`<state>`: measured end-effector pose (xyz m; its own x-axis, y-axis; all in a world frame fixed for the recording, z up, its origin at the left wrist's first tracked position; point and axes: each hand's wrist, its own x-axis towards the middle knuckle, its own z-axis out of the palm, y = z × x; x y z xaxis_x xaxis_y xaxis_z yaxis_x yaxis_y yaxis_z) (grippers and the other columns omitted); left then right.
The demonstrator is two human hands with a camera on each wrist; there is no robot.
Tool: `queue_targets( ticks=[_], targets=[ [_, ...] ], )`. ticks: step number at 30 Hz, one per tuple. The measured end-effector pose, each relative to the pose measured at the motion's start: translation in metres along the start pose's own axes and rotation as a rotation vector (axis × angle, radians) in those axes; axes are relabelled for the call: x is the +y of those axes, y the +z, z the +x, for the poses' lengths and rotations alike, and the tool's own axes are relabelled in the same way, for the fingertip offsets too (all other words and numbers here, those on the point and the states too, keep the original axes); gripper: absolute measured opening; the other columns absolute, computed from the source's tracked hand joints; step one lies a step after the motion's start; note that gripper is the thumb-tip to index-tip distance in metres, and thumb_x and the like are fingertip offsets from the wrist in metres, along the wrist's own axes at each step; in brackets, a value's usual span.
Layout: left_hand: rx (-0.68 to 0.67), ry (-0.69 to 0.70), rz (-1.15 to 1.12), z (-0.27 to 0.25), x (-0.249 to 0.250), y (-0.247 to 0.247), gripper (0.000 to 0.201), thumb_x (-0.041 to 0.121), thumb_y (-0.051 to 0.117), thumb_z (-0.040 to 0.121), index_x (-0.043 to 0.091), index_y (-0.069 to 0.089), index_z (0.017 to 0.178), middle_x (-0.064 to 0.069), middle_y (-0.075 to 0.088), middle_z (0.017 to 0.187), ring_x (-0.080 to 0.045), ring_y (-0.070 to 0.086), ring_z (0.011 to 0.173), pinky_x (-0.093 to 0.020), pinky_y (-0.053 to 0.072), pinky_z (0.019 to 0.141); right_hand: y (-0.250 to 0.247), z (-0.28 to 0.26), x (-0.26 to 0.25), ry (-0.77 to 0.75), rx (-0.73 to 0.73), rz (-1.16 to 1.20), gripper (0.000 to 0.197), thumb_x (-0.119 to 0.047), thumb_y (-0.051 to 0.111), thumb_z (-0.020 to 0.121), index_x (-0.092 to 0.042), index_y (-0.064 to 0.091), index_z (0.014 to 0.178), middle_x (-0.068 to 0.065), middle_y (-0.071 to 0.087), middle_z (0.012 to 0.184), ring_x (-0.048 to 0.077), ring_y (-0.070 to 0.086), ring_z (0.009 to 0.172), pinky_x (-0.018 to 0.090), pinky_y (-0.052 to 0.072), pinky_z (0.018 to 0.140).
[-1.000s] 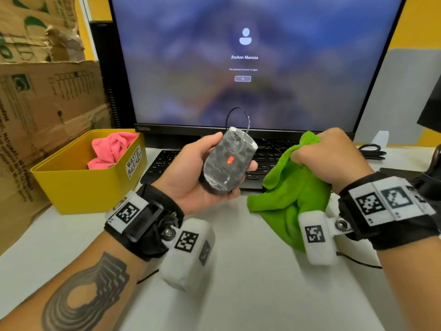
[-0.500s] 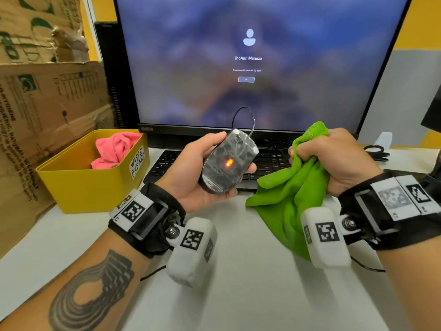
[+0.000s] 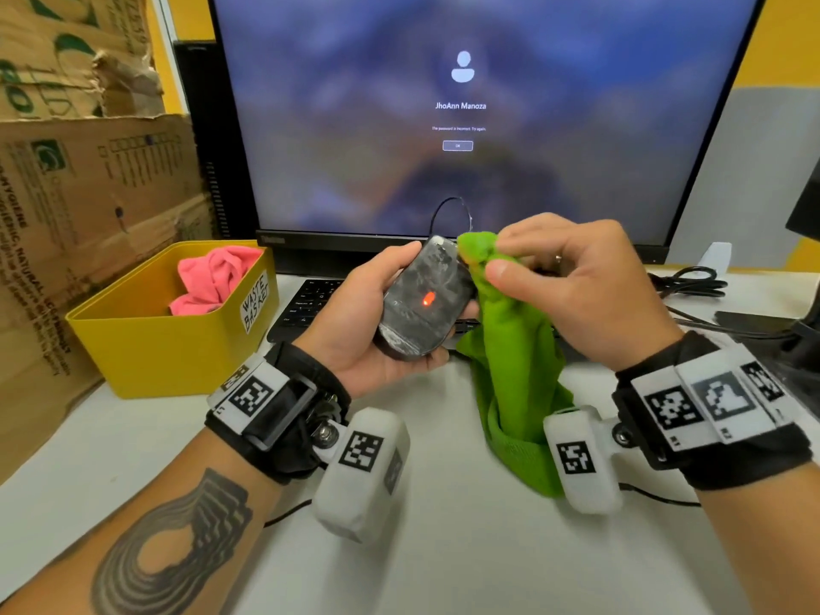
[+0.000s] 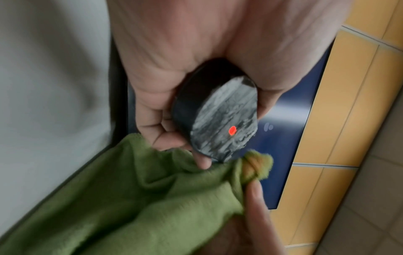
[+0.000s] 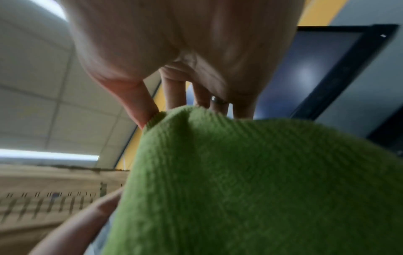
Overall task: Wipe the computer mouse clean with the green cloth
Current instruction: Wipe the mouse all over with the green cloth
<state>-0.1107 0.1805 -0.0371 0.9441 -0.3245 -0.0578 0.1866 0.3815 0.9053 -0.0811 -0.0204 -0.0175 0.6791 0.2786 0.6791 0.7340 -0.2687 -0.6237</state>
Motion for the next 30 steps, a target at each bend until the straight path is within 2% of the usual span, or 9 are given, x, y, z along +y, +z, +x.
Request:
queue_targets(
  ticks=[4,7,10,13,17,20,22,26,30],
  targets=[
    [0.033,-0.010,-0.002,0.000,0.000,0.000,0.045,0.054,0.045,0.101,0.019,0.073,0.102,-0.012,0.072,0.090,-0.023,0.064,0.076,-0.029,0.053,0.056,0.005,0.001,0.003,-0.056,-0.119,-0.190,0.021,-0.026,0.074,0.082,-0.020,0.083,0.101,-0.011,0.065,0.098,0.009,0.067,0.092,0.027,0.053,0.084],
    [0.011,-0.017,0.016,0.002,0.000,-0.001,0.048,0.055,0.041,0.102,0.019,0.072,0.108,-0.014,0.070,0.094,-0.023,0.061,0.076,-0.030,0.050,0.059,-0.001,0.002,0.005,-0.050,-0.073,-0.223,0.017,-0.020,0.078,0.081,-0.021,0.083,0.097,-0.014,0.069,0.095,0.009,0.069,0.090,0.035,0.056,0.086],
    [-0.015,-0.026,0.047,0.003,-0.002,0.000,0.050,0.056,0.040,0.101,0.019,0.073,0.106,-0.013,0.070,0.096,-0.023,0.056,0.080,-0.033,0.043,0.064,-0.006,0.002,0.009,-0.044,-0.034,-0.236,0.016,-0.011,0.082,0.080,-0.022,0.083,0.092,-0.012,0.075,0.095,0.008,0.072,0.090,0.036,0.058,0.087],
    [-0.018,-0.022,0.065,0.002,-0.002,0.001,0.048,0.054,0.042,0.100,0.018,0.072,0.102,-0.012,0.069,0.094,-0.022,0.057,0.079,-0.034,0.041,0.066,-0.003,0.001,0.009,-0.066,0.012,-0.228,0.017,-0.012,0.082,0.080,-0.025,0.083,0.091,-0.011,0.076,0.095,0.006,0.072,0.090,0.034,0.059,0.084],
    [0.017,-0.005,0.058,0.001,-0.002,0.000,0.048,0.054,0.044,0.100,0.016,0.072,0.107,-0.013,0.069,0.093,-0.023,0.059,0.078,-0.033,0.043,0.063,-0.001,0.000,0.008,-0.081,-0.046,-0.234,0.017,-0.011,0.084,0.078,-0.025,0.082,0.087,-0.010,0.075,0.092,0.009,0.072,0.087,0.028,0.058,0.080],
    [0.075,0.026,0.035,0.001,0.000,0.001,0.048,0.054,0.049,0.099,0.015,0.076,0.108,-0.014,0.072,0.095,-0.020,0.060,0.074,-0.031,0.049,0.061,-0.008,0.000,0.009,-0.027,-0.076,-0.299,0.023,-0.012,0.085,0.076,-0.034,0.078,0.082,-0.012,0.075,0.084,0.010,0.072,0.081,0.029,0.058,0.079],
    [0.073,0.035,0.050,0.001,0.000,0.003,0.048,0.054,0.049,0.098,0.016,0.076,0.111,-0.015,0.073,0.098,-0.020,0.059,0.074,-0.031,0.049,0.062,-0.011,0.000,0.009,-0.017,-0.032,-0.311,0.028,-0.013,0.085,0.075,-0.039,0.075,0.078,-0.014,0.075,0.080,0.007,0.072,0.076,0.028,0.059,0.077],
    [0.085,0.051,0.062,-0.001,0.001,0.003,0.046,0.053,0.048,0.100,0.018,0.076,0.109,-0.016,0.074,0.097,-0.021,0.059,0.072,-0.032,0.045,0.064,-0.019,0.004,0.003,-0.043,0.078,-0.142,0.016,-0.011,0.085,0.076,-0.024,0.077,0.080,-0.006,0.076,0.077,0.011,0.072,0.069,0.026,0.058,0.068],
    [0.058,0.030,0.091,0.000,-0.003,0.003,0.045,0.054,0.049,0.099,0.018,0.072,0.114,-0.015,0.072,0.097,-0.027,0.061,0.084,-0.033,0.046,0.065,-0.008,0.001,-0.003,-0.052,0.029,-0.068,0.023,-0.005,0.083,0.078,-0.020,0.073,0.093,0.002,0.075,0.083,0.016,0.072,0.071,0.030,0.059,0.065]
  ],
)
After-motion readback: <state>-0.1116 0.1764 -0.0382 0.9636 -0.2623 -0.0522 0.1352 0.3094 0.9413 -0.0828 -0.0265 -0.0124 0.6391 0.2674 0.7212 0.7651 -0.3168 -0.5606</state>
